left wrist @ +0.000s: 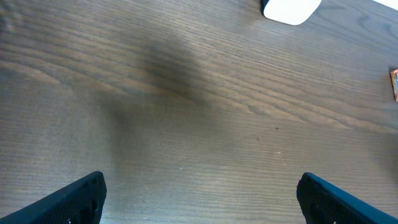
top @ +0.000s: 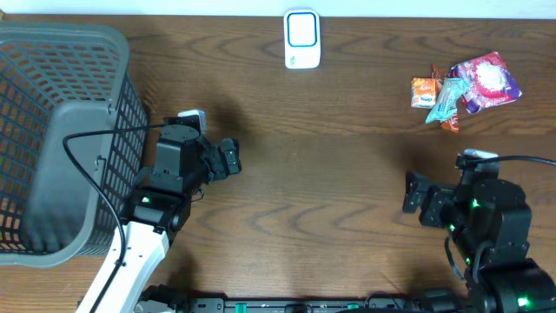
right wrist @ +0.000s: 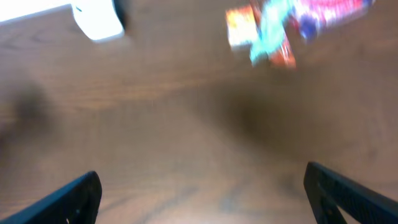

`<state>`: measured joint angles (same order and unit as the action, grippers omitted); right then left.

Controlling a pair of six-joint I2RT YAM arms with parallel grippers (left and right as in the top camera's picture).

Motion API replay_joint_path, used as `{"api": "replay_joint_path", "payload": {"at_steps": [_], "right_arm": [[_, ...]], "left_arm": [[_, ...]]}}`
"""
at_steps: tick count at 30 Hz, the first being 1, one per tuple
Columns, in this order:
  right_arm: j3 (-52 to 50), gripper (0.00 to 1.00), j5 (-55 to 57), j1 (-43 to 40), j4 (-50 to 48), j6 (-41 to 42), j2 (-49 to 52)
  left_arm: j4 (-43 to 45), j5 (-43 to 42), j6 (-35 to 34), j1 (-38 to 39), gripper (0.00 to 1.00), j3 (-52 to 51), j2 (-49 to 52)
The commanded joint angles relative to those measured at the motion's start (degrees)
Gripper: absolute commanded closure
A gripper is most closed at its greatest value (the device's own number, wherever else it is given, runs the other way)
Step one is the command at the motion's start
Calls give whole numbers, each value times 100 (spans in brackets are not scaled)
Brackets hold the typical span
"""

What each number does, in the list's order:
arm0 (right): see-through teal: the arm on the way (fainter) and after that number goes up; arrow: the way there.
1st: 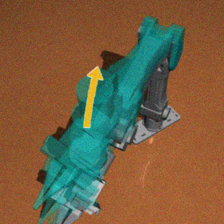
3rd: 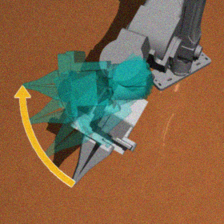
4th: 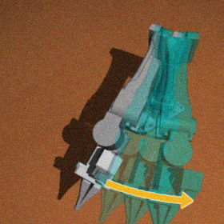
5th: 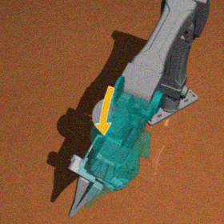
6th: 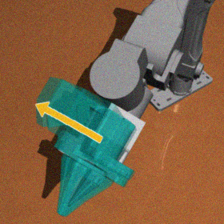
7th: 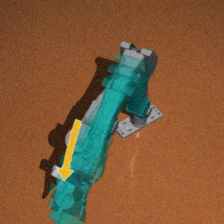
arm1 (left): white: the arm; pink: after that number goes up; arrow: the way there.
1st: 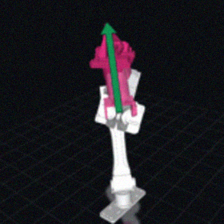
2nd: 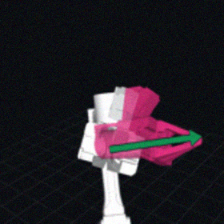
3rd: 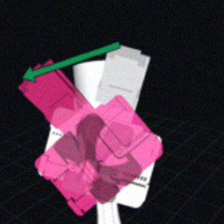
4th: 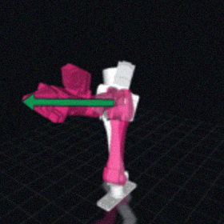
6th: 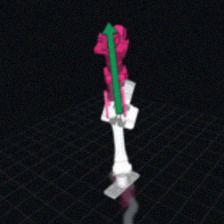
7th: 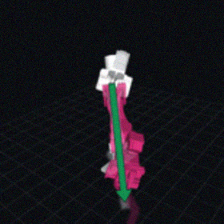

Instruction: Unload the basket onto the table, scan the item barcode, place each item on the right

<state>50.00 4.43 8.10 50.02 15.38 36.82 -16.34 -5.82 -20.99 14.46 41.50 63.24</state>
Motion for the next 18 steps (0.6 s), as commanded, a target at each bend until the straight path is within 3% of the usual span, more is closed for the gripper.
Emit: {"api": "replay_joint_path", "payload": {"at_steps": [1,10,18], "right_arm": [[-485,1,-299,-2,-616,-935,-450],[-3047,1,-951,-105,-3932,-1014,-2371],[-4413,1,-699,-166,-4763,-1038,-3672]], "left_arm": [[7,55,-9,-20,2,39,9],[7,55,-9,-20,2,39,9],[7,55,-9,-20,2,39,9]]}}
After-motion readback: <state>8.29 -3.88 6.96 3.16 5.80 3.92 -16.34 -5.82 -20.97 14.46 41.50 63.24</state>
